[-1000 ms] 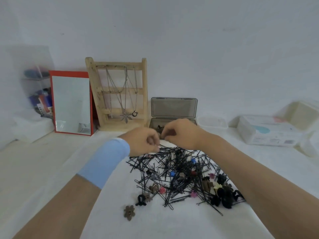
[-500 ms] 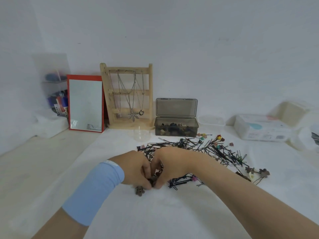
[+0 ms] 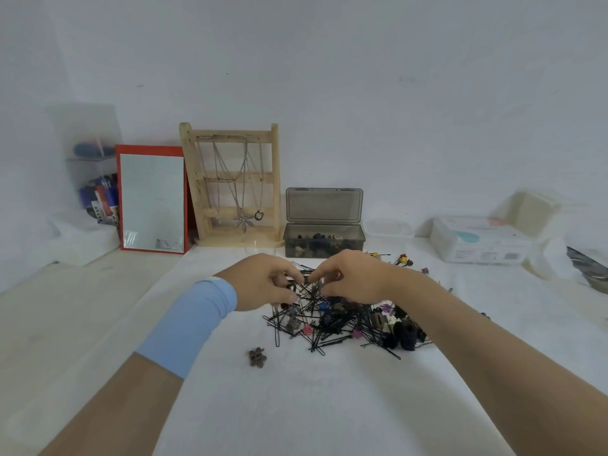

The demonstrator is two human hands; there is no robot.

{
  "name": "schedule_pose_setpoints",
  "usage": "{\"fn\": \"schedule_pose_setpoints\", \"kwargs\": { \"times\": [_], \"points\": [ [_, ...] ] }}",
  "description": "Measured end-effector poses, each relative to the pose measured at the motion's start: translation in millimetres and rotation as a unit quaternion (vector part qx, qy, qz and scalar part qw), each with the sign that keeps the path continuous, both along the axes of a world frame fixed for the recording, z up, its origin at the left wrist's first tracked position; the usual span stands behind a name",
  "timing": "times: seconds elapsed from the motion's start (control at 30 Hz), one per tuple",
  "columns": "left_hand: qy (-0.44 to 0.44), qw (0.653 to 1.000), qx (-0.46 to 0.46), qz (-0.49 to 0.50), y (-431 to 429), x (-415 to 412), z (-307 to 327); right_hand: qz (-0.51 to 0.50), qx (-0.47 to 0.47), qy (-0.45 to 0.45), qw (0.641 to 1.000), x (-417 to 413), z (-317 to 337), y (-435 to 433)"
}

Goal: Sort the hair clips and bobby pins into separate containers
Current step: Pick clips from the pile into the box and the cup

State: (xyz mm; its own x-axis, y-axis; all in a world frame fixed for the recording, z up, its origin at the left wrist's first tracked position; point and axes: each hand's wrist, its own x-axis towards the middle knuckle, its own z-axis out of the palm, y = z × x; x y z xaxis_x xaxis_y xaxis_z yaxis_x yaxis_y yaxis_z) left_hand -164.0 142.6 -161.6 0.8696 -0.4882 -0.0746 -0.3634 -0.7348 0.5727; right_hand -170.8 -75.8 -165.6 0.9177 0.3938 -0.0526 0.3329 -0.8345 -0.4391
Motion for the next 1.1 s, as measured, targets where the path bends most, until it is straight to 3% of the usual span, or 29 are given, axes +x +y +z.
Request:
{"fn": "schedule_pose_setpoints", "kwargs": {
  "times": [0.23, 0.67, 0.93, 1.03, 1.1],
  "points": [
    [0.016, 0.996, 0.087, -0.001, -10.1, 0.6, 2.2, -0.026, -0.014, 0.033, 0.999, -8.5, 0.7, -14.9],
    [0.098, 0.969, 0.226, -0.006, 16.3, -35.8, -4.8, 0.064, -0.068, 0.013, 0.996, -5.1, -22.2, 52.1],
    [0.124, 0.980, 0.155, 0.004, 19.3, -16.1, 0.2, 0.002, 0.021, -0.002, 1.000, 12.5, -3.2, 24.9],
    [0.073, 0.995, 0.068, 0.008, 11.5, 8.6, 8.6, -0.042, 0.052, -0.022, 0.998, 27.3, 3.2, 6.3],
    [-0.014, 0.999, 0.031, 0.014, -1.9, 31.9, 13.0, -0.070, 0.063, -0.044, 0.995, 41.1, 7.9, -5.4]
  ]
}}
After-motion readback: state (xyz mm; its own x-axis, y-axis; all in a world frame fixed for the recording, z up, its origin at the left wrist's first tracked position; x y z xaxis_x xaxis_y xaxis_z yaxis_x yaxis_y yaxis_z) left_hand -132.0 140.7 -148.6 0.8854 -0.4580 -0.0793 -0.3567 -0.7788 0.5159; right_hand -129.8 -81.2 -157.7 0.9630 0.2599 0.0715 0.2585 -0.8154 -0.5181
